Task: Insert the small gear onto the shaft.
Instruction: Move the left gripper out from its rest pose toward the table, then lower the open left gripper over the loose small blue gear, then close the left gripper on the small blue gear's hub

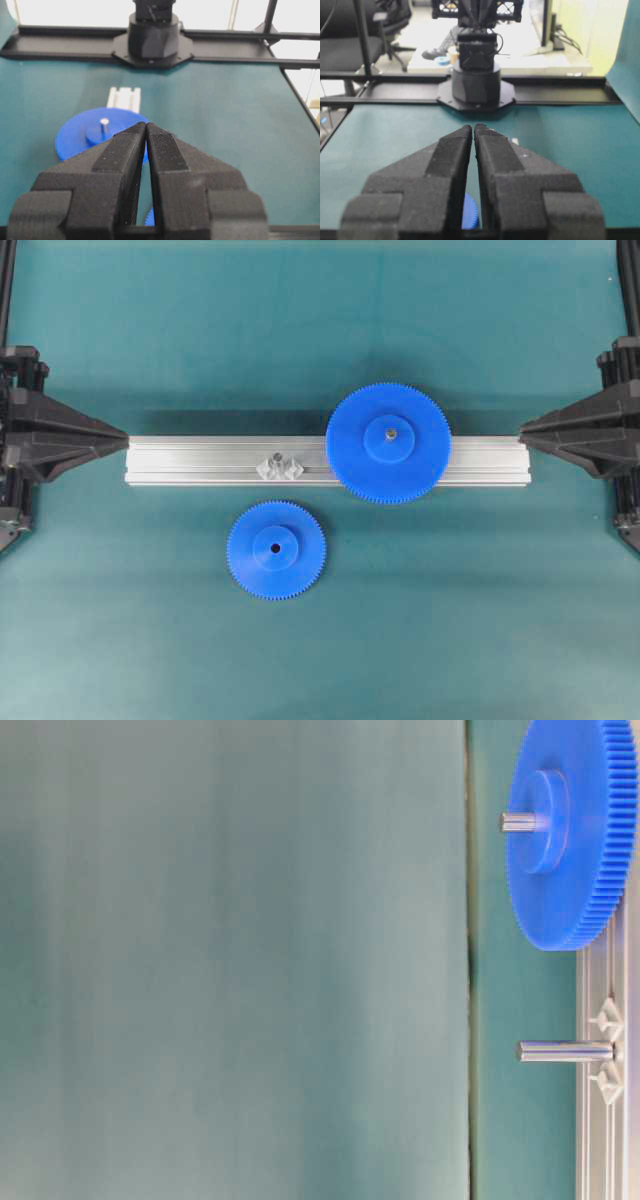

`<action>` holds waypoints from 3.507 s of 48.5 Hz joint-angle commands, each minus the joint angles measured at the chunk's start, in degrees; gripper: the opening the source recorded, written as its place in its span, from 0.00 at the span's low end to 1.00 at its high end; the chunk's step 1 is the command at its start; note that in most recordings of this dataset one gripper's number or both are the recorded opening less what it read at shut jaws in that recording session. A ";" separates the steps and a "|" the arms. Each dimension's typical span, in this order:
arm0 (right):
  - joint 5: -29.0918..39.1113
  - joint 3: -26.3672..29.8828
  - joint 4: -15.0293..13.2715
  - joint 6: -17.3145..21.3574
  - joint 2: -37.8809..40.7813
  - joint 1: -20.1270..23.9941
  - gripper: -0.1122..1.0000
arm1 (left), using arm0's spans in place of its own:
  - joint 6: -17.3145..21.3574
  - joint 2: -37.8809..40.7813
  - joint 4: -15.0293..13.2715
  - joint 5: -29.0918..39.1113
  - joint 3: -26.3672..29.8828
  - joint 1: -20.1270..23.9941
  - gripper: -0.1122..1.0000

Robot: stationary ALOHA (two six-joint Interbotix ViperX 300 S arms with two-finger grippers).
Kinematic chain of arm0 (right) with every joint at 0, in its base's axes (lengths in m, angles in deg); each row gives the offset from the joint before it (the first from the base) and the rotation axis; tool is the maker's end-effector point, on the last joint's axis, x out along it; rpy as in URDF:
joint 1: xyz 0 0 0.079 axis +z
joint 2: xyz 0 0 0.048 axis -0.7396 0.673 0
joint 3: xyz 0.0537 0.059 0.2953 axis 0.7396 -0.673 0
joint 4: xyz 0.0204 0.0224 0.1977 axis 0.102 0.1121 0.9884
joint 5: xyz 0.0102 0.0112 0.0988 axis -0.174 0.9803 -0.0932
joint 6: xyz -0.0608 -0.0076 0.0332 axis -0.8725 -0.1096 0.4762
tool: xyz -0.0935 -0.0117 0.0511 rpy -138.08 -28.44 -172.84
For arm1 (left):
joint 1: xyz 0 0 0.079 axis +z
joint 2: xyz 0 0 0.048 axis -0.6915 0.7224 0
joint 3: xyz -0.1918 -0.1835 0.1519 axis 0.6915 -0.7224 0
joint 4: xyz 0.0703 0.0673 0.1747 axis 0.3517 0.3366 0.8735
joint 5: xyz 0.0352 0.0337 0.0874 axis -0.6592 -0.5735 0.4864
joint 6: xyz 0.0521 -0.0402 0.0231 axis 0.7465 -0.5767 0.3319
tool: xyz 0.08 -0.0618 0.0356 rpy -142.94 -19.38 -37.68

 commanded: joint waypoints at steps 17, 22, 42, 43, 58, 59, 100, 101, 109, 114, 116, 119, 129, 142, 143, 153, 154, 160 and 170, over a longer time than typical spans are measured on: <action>15.82 4.31 0.88 0.53 -1.49 0.70 0.09 | -5.10 1.85 1.05 18.37 6.68 -1.93 0.09; 17.75 4.22 0.88 0.62 -2.72 0.26 0.09 | -2.81 4.57 1.14 21.97 9.76 -2.02 0.09; 25.31 4.22 1.05 1.14 -3.16 -3.96 0.09 | -0.97 27.16 1.14 27.77 20.83 -4.04 0.09; 25.49 4.22 1.05 1.14 -3.16 -4.04 0.09 | -1.14 27.69 1.05 27.69 21.18 -4.13 0.09; 27.95 4.13 1.14 1.05 -1.41 -5.10 0.11 | -2.11 31.38 1.05 29.36 24.87 -6.06 0.09; 27.95 4.13 1.14 1.05 -1.32 -5.27 0.12 | -2.11 31.64 1.14 29.53 25.14 -6.24 0.10; 32.87 4.04 1.05 0.97 -1.49 -5.89 0.16 | -2.81 47.55 1.05 40.17 35.51 -8.70 0.91; 32.96 4.04 1.05 0.97 -1.49 -5.89 0.16 | -2.81 48.08 1.05 40.25 35.95 -8.88 0.91; 33.05 3.87 1.05 0.97 -1.49 -5.89 0.16 | -2.99 51.94 1.05 41.75 38.85 -11.16 0.91; 33.05 3.69 0.97 0.97 -1.58 -6.06 0.16 | -3.25 54.49 1.05 43.86 40.69 -11.60 0.91; 33.05 3.60 0.97 0.97 -1.49 -6.15 0.16 | -3.25 55.63 1.05 44.74 41.31 -11.60 0.91; 32.78 3.60 0.97 0.97 -1.58 -6.33 0.16 | -2.99 57.39 1.14 45.88 42.45 -11.51 0.91; 32.78 3.52 0.97 1.05 -1.67 -6.42 0.16 | -3.08 61.88 1.14 50.27 46.32 -10.81 0.91; 32.70 3.52 1.05 1.05 -1.93 -6.42 0.16 | -3.16 63.11 1.14 52.12 47.37 -9.23 0.91; 32.70 3.52 1.05 1.05 -1.93 -6.42 0.16 | -3.16 63.11 1.14 52.12 47.37 -8.96 0.91; 32.70 3.34 1.14 1.05 -2.02 -6.42 0.16 | -2.81 63.63 1.14 52.21 47.37 -8.26 0.91; 32.70 3.34 1.14 1.05 -2.02 -6.42 0.16 | -2.81 63.72 1.14 52.21 47.20 -8.17 0.91; 32.70 3.25 1.05 1.05 -2.11 -6.42 0.16 | -2.81 64.25 1.14 52.03 47.11 -7.91 0.91; 32.70 3.25 1.05 1.14 -2.02 -6.42 0.16 | -2.99 64.69 1.14 51.94 47.55 -7.91 0.91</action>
